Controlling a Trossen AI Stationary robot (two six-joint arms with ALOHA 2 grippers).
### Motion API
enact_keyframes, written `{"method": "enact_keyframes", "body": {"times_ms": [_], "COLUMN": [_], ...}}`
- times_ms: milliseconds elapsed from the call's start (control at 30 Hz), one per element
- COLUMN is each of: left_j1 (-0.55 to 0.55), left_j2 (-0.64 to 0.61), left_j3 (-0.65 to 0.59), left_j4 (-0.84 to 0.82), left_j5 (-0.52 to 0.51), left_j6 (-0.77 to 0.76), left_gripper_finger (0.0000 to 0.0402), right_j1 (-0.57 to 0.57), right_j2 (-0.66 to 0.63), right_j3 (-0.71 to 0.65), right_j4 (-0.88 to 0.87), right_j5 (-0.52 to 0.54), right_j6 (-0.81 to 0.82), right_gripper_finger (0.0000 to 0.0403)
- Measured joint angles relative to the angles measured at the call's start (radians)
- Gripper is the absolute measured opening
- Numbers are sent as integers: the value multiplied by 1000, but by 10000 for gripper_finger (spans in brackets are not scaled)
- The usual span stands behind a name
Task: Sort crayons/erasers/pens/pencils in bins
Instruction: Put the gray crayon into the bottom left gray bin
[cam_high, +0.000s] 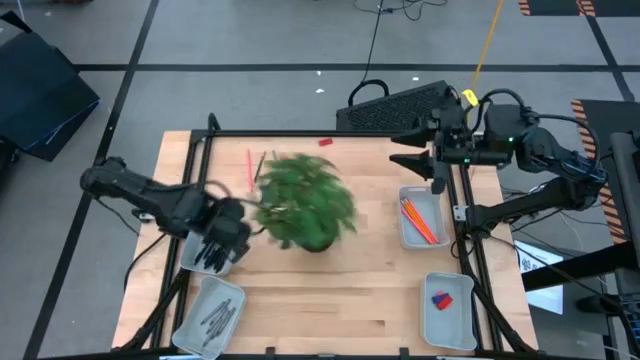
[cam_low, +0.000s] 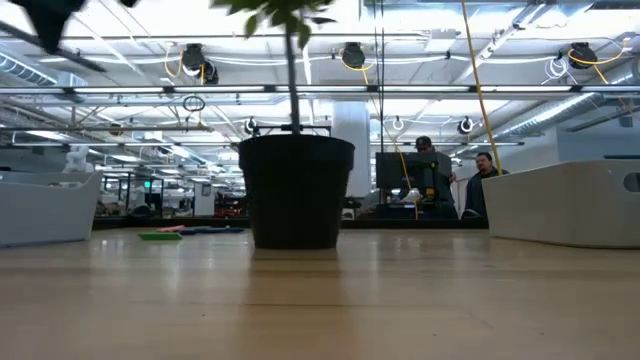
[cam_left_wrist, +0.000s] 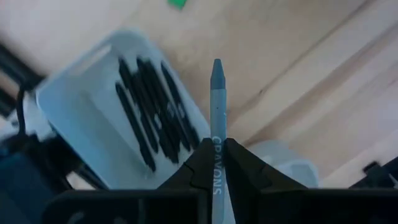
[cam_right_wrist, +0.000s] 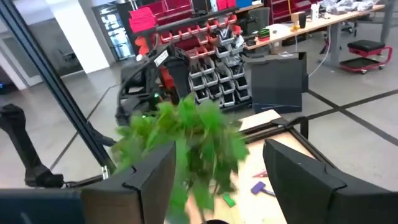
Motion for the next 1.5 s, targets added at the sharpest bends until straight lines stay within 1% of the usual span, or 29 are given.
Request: {"method": "enact_keyframes", "body": {"times_ms": [67, 167, 333, 500, 600, 733, 833, 900, 967, 1033, 1233, 1400, 1500], "left_j1": [-64, -145, -278, -393, -476, -568, -632, -667, -691, -705, -693, -668, -652], "left_j2": [-23, -33, -33, -31, -19, 35, 111, 169, 224, 267, 367, 433, 448], "left_j3": [-31, -58, -66, -66, -66, -66, -66, -66, -66, -66, -65, -65, -65], "left_j4": [2, 11, 46, 143, 227, 356, 440, 466, 474, 468, 468, 471, 472], "left_j5": [-6, -7, 1, -16, -28, -24, -14, 18, 46, 47, 34, 119, 139], "left_j6": [-63, -122, -196, -282, -368, -555, -667, -727, -777, -809, -819, -801, -779], "left_gripper_finger": [29, 30, 30, 30, 30, 30, 30, 30, 30, 30, 31, 33, 50], "right_j1": [11, 38, 121, 211, 260, 302, 321, 330, 331, 332, 331, 331, 331], "right_j2": [9, 34, 97, 152, 182, 211, 229, 235, 239, 240, 239, 239, 239], "right_j3": [0, 0, 0, 0, 0, 0, 0, -1, -1, -1, -1, -1, -1], "right_j4": [8, 6, 4, -4, -12, -10, -10, -11, 3, 14, 65, 66, 64], "right_j5": [11, 65, 133, 186, 188, 191, 226, 238, 239, 239, 239, 238, 234], "right_j6": [8, 35, 98, 155, 159, 179, 182, 182, 182, 181, 180, 206, 214], "right_gripper_finger": [233, 233, 233, 233, 233, 233, 233, 233, 233, 233, 233, 233, 233]}}
